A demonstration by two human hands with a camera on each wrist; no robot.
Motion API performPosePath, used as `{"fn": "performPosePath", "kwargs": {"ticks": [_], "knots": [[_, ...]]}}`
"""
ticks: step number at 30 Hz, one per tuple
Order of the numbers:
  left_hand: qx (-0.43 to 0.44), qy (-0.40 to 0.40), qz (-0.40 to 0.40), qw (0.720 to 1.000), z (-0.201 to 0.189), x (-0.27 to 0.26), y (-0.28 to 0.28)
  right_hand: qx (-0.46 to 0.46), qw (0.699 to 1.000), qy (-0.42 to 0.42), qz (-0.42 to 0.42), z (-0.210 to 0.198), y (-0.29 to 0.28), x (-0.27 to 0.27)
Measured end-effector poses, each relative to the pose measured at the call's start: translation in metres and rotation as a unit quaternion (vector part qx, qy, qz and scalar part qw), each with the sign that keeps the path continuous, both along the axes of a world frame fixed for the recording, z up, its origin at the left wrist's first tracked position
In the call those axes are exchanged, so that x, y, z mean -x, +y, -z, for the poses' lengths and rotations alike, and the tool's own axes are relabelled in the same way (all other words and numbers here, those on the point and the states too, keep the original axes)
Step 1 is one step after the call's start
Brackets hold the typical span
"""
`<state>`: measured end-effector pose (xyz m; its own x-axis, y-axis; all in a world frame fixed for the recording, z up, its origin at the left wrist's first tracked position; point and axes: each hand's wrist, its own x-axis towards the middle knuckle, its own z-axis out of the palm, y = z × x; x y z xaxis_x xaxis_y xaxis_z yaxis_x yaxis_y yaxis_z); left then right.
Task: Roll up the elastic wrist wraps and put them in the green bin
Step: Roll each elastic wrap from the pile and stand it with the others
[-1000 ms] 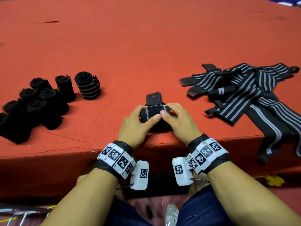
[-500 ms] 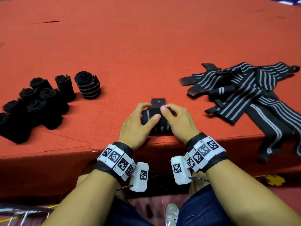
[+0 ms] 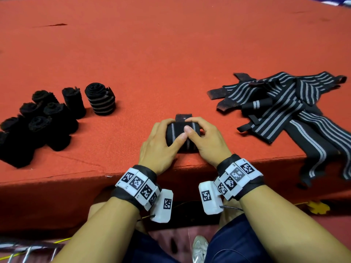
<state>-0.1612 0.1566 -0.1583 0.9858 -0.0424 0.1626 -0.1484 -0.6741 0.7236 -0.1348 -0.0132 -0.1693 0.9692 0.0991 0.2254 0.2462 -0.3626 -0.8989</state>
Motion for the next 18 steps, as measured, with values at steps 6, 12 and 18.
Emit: {"fn": "performPosePath", "kwargs": {"ticks": [6, 12, 18], "knots": [[0.04, -0.003, 0.014, 0.999, 0.0008, -0.0006, 0.0074, 0.001, 0.999, -0.001, 0.041, -0.0036, 0.0022, 0.0012], [0.054, -0.008, -0.022, 0.998, 0.0003, -0.0002, 0.0032, -0.017, 1.0, -0.015, 0.013, 0.0018, -0.0013, 0.0043], [0.052, 0.003, -0.026, 0.998, 0.0038, -0.0058, 0.0033, 0.03, 0.999, 0.001, 0.022, -0.0032, -0.0026, 0.0046]]}}
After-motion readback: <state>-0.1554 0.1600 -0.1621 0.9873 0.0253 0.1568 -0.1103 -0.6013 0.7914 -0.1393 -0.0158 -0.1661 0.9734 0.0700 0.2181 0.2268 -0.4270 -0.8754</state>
